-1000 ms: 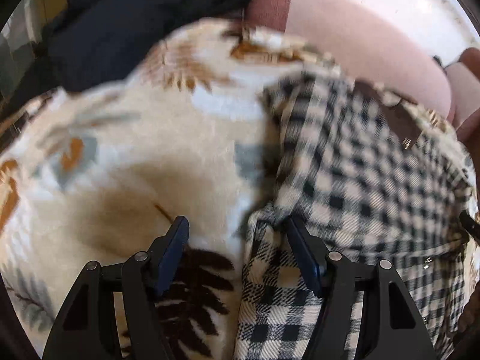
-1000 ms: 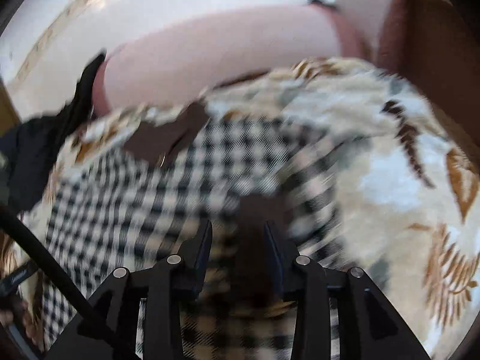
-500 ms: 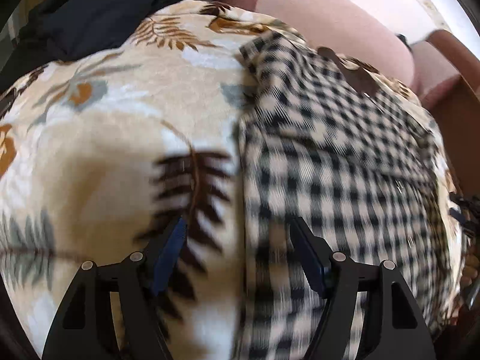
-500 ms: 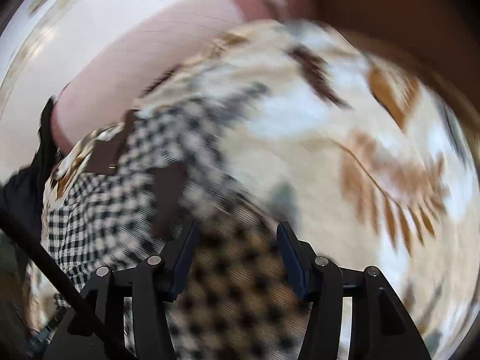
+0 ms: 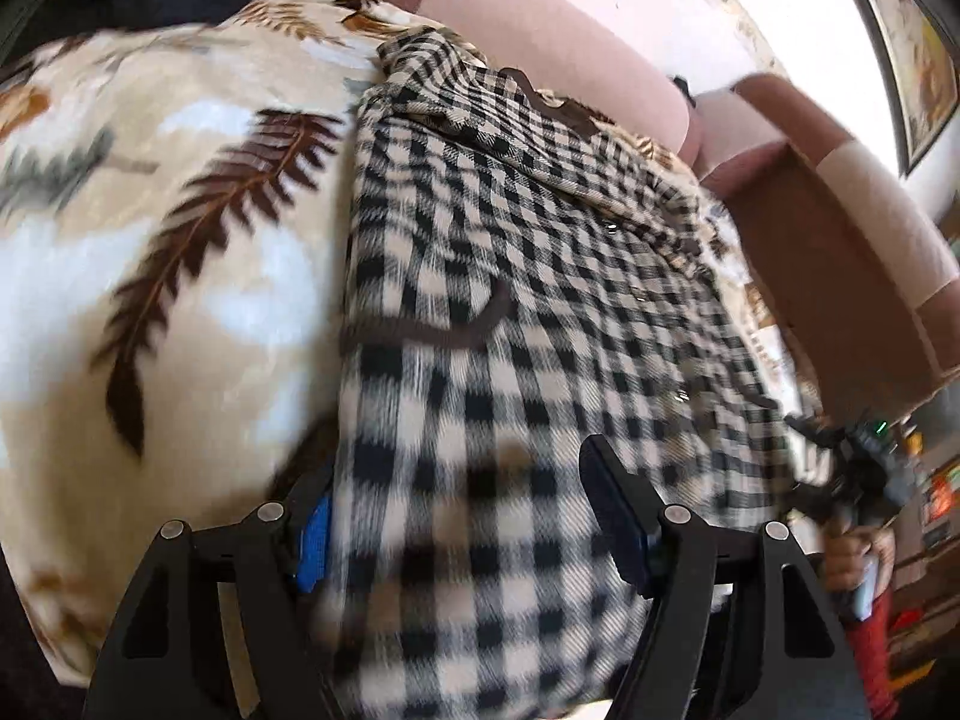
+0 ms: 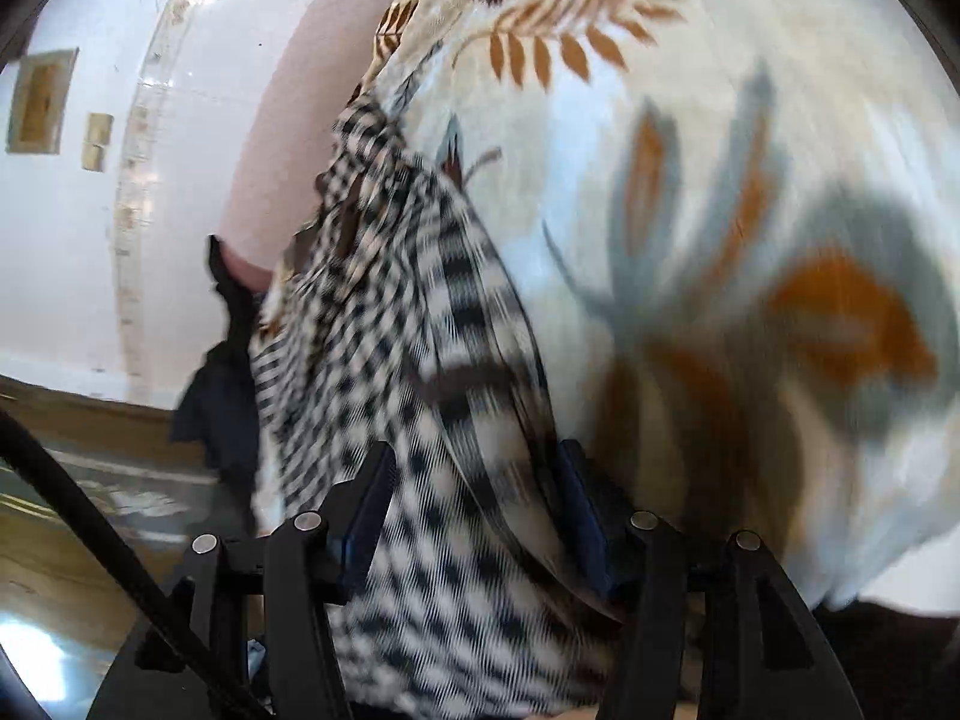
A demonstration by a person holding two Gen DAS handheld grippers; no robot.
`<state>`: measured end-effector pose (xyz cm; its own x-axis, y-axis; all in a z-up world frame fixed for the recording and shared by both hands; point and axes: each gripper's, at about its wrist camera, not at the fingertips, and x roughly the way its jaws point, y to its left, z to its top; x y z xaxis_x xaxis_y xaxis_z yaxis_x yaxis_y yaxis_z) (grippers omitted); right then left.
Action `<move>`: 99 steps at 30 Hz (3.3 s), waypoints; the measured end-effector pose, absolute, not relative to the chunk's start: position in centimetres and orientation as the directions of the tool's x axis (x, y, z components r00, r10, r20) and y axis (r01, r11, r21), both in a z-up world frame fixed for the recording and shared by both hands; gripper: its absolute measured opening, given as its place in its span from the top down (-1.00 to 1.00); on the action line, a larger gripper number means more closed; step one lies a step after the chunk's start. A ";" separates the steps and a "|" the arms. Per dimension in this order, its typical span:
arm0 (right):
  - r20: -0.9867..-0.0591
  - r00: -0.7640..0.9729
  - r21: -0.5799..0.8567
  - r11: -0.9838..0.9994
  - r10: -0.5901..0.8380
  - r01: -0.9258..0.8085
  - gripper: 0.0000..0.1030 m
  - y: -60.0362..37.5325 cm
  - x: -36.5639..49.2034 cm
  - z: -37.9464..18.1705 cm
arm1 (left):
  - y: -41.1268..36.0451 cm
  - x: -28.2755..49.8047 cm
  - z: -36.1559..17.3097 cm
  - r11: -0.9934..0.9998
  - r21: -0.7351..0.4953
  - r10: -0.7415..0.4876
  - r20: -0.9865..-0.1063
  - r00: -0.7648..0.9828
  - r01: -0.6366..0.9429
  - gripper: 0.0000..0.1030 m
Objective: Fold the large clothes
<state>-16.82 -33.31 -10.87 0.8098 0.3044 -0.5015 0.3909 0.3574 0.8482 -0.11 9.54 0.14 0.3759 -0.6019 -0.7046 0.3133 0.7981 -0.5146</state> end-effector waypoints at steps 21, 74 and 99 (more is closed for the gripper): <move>-0.480 0.841 0.862 0.311 0.249 0.400 -0.25 -34.0 -22.1 -12.1 | 12.1 -3.5 -1.2 0.699 -0.670 -0.709 -0.605 0.362 0.249 -0.65; -0.536 0.834 0.634 0.716 0.134 0.292 0.83 -32.3 -6.0 3.1 | 10.2 9.7 9.2 0.852 -0.481 -0.510 -0.668 0.542 0.208 0.88; -0.561 0.823 0.756 0.457 0.084 0.469 0.72 -45.7 11.9 -5.6 | 5.3 32.6 6.0 0.718 -0.667 -0.655 -0.551 0.517 0.197 0.70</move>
<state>11.94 -45.67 -5.58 0.8233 0.0841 -0.5614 0.4686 0.4574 0.7558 32.56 5.29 6.01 0.5169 -0.6547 -0.5515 0.1973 0.7180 -0.6675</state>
